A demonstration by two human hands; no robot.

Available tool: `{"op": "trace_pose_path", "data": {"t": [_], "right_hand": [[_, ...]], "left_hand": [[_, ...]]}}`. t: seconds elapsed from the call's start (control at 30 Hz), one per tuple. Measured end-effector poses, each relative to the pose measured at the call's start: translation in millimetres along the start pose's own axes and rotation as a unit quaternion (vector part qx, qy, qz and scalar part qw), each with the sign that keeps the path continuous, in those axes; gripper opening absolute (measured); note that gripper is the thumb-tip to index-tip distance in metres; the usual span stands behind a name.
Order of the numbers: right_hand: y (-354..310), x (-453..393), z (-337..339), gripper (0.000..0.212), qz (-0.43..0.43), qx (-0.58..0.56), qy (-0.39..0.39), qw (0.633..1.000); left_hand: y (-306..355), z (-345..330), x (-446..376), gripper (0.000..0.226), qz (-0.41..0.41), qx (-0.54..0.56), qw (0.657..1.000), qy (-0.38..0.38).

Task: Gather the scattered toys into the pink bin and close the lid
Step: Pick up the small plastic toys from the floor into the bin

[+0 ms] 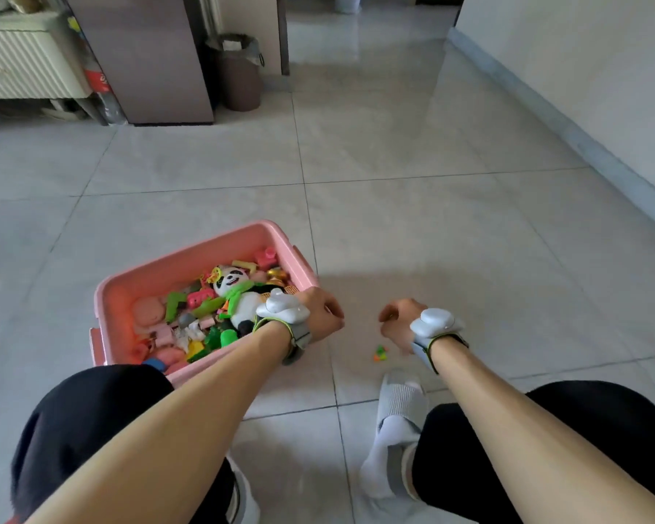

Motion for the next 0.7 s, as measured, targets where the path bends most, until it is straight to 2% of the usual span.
{"op": "trace_pose_path", "data": {"t": [0.1, 0.17, 0.27, 0.4, 0.5, 0.7], "right_hand": [[30, 6, -12, 0.033, -0.028, -0.014, -0.015, 0.999], [44, 2, -18, 0.035, -0.039, -0.006, -0.008, 0.999], [58, -8, -30, 0.035, -0.04, 0.0, -0.016, 0.999], [94, -29, -54, 0.028, -0.087, -0.04, -0.027, 0.995], [114, -51, -74, 0.034, -0.103, -0.059, -0.057, 0.991], [133, -92, -95, 0.038, -0.097, -0.043, -0.081, 0.991]], "left_hand": [[2, -25, 10, 0.02, 0.0, -0.051, 0.999, -0.018], [4, -41, 8, 0.011, 0.003, -0.043, 0.998, -0.038], [0, -61, -1, 0.008, 0.009, -0.042, 0.997, -0.059], [-9, -97, -27, 0.013, 0.033, -0.064, 0.994, -0.086], [-19, -128, -50, 0.02, 0.051, -0.07, 0.99, -0.113], [-53, -172, -89, 0.02, 0.082, -0.059, 0.99, -0.101]]}}
Point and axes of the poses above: each hand's wrist, its own x-axis away from the middle knuckle, its own z-axis out of the back of the hand, y = z × x, the point moved 5 cm from there along -x, towards the middle knuckle, and after that the axes turned 13 degrees about x, right-handed, at the moved point
